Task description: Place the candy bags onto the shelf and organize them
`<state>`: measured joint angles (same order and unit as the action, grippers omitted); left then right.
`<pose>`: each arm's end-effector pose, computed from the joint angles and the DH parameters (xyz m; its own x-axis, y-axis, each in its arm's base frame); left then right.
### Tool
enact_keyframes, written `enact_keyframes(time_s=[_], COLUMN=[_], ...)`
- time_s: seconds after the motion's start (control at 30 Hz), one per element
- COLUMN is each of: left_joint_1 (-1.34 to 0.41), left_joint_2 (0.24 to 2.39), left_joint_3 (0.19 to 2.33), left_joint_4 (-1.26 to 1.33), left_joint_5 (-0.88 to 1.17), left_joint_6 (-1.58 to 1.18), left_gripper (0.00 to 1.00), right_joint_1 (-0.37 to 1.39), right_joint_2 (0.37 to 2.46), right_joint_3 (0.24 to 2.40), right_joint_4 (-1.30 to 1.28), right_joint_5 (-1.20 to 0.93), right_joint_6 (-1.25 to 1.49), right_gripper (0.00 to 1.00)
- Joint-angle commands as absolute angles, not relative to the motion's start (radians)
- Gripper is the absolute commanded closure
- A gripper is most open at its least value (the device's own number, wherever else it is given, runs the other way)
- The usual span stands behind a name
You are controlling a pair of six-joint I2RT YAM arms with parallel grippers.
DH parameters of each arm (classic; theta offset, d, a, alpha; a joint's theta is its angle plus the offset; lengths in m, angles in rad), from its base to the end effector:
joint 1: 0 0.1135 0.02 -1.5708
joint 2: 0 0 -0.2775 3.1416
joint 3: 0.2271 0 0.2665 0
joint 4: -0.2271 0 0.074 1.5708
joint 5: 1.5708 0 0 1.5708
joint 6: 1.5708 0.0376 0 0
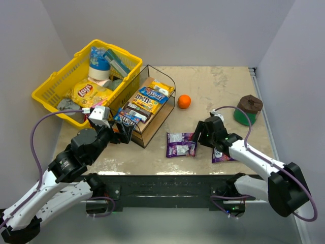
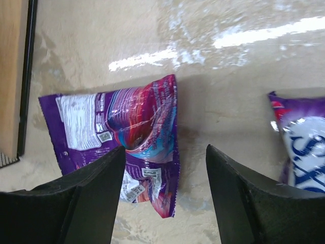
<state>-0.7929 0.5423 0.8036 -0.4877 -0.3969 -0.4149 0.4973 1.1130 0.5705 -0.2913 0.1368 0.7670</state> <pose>0.0971 -0.0778 0.3574 -0.3024 -0.2227 -0.9268 0.2959 0.9024 -0.3134 0.2006 0.1031 0.1974 -0.7406 0.3802 -0.5540 0.1694 0.9035 0.3937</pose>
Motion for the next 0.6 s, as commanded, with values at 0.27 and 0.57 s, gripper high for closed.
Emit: enact_keyframes(time_s=[0.27, 0.57], left_joint_1=[-0.796, -0.796], left_joint_2=[0.548, 0.549], left_joint_3=[0.811, 0.805], left_joint_4=[-0.463, -0.463], left_joint_5=[-0.405, -0.397], left_joint_6=[-0.403, -0.402], left_gripper=[0.0, 0.0], right_joint_1=[0.494, 0.466], right_joint_2=[1.245, 1.241], right_joint_3=[0.512, 0.48], right_joint_4=[-0.124, -0.14], right_joint_5=[-0.008, -0.029], right_joint_6=[0.724, 0.739], right_gripper=[0.4, 0.91])
